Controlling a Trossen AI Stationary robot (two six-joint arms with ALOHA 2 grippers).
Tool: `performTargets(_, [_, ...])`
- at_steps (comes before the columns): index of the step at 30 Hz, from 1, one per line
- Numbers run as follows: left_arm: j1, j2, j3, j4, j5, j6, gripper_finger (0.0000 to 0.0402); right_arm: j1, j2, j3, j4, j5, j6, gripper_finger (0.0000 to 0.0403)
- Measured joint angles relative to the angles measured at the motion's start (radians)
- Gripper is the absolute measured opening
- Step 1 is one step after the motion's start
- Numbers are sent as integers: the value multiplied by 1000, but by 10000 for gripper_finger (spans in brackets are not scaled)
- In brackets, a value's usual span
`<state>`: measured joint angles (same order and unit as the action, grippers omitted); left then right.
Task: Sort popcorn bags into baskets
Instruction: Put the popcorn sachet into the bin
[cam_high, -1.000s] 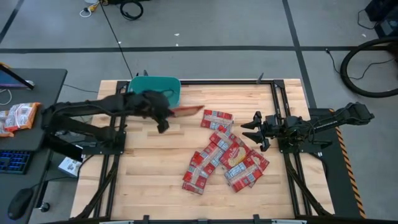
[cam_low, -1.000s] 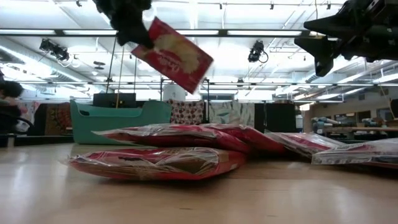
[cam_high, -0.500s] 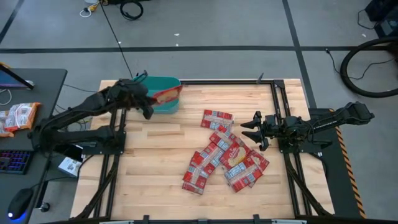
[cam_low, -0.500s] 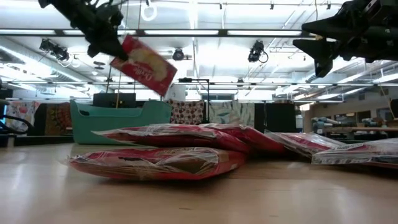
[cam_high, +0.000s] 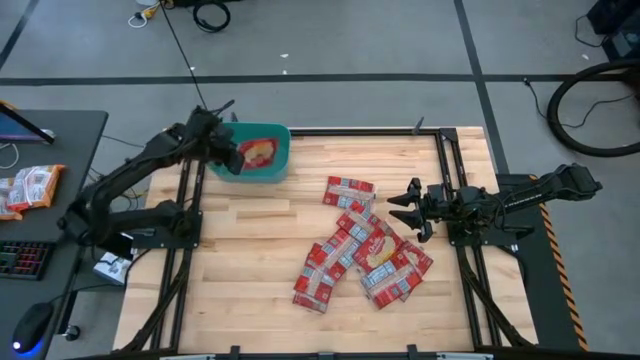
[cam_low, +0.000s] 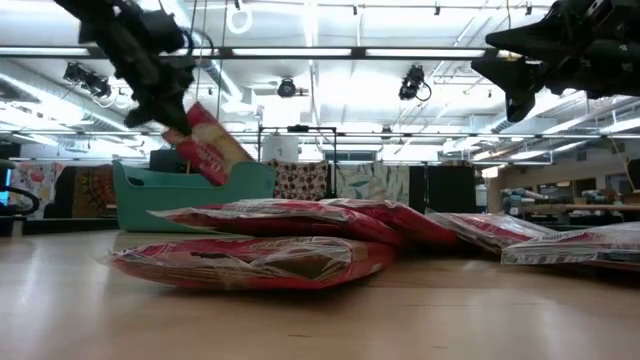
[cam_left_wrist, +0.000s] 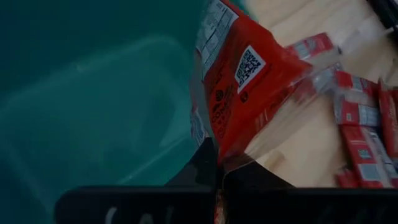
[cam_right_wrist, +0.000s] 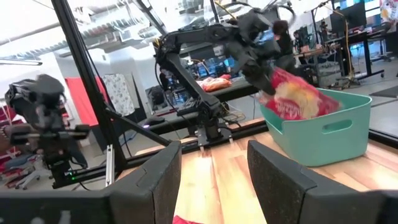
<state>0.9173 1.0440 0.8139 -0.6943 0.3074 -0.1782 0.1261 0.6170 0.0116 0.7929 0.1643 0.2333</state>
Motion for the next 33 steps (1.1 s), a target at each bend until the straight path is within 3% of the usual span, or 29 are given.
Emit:
performTargets(9, [79, 182, 27, -46, 24, 79, 8, 0, 0, 0, -1, 0, -3, 189])
performTargets(13, [82, 193, 71, -145, -66, 127, 10, 0, 0, 0, -1, 0, -8, 189])
performTargets(21, [85, 193, 85, -175, -79, 138, 16, 3, 0, 0, -1, 0, -2, 189])
performTargets(24, [84, 200, 85, -185, -134, 133, 37, 5, 0, 0, -1, -1, -2, 189])
performTargets(33, [83, 200, 100, -203, -363, 174, 155, 5, 0, 0, -2, -1, -8, 189])
